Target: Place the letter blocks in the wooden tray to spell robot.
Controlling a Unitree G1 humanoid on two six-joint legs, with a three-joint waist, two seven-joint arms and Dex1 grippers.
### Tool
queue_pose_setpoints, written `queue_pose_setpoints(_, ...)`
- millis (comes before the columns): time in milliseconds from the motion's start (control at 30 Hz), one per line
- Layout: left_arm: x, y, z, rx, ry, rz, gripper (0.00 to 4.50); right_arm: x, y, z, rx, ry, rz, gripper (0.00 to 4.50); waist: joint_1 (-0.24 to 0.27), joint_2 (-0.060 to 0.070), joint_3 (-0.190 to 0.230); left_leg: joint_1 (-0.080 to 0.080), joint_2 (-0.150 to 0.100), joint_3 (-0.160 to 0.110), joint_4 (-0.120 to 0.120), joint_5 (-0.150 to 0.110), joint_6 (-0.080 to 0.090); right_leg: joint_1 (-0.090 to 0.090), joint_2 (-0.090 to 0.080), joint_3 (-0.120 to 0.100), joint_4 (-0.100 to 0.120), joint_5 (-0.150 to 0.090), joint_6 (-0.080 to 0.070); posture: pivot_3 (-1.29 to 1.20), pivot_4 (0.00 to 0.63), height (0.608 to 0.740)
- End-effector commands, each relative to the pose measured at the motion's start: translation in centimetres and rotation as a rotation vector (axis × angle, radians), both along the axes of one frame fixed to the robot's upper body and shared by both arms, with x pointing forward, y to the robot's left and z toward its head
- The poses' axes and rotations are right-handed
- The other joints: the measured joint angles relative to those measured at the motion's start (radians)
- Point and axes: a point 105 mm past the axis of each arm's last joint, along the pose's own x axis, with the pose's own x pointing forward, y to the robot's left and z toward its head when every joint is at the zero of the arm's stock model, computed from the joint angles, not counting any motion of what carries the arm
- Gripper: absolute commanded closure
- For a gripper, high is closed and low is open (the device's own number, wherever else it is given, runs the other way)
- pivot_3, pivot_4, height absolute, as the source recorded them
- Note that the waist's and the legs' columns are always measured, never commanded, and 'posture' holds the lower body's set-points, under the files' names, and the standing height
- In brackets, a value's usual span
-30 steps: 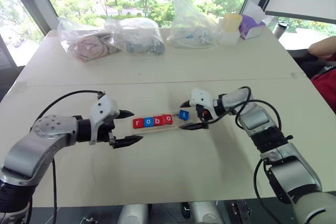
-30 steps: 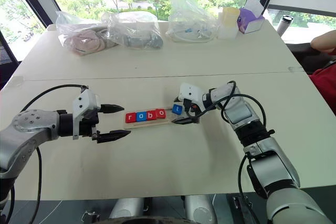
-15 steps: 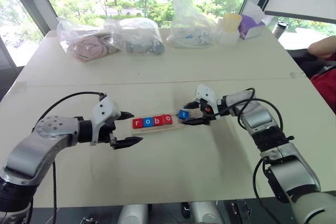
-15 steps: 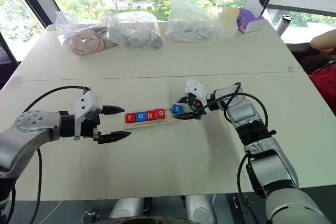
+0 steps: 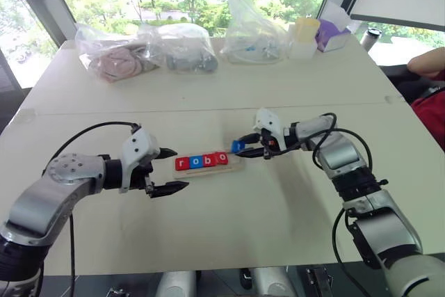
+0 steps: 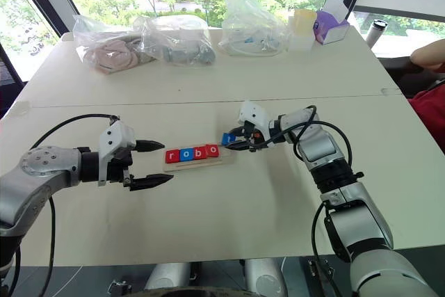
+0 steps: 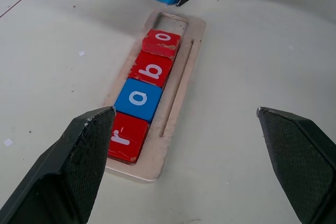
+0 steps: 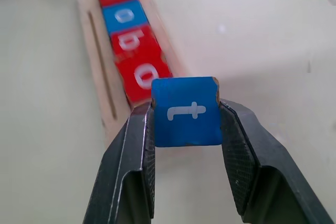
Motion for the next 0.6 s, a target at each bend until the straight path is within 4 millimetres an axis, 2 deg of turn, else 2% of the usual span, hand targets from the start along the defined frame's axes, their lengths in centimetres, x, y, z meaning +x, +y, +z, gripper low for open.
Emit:
queue_pose_setpoints(33,0.2,-0.1,0.8,-0.004,-0.042,-0.008,0.00,-0.9,2.6,2.0,0.004,-0.087,0.092,3.35,0.000,0.000,0.000,0.000,0.000,0.000,0.000,0.000,0.000,0.000,0.000,0.000,0.000,0.000,0.000,0.00,0.150,0.740)
queue_pose_setpoints(267,0.2,-0.2,0.6,0.001,-0.042,-0.004,0.00,-1.4,3.7,0.7,-0.045,-0.094,0.128,3.35,0.005,0.000,0.000,-0.001,0.000,0.000,0.001,0.000,0.000,0.000,-0.001,0.000,0.000,0.000,0.000,0.00,0.150,0.740)
queue_pose_setpoints(400,0.2,-0.2,0.6,-0.001,-0.044,-0.003,0.00,-1.0,3.4,-0.5,-0.106,-0.107,0.116,3.35,0.003,0.000,0.000,0.000,0.000,0.000,0.000,0.000,0.000,0.000,-0.001,0.000,0.000,0.000,0.000,0.00,0.150,0.740)
queue_pose_setpoints(600,0.2,-0.2,0.5,-0.003,-0.046,0.001,0.00,-0.7,2.8,-0.8,-0.134,-0.108,0.106,3.35,0.003,0.000,0.000,0.000,0.000,0.000,0.000,0.000,0.000,0.000,0.000,0.000,0.000,0.000,0.000,0.00,0.150,0.740)
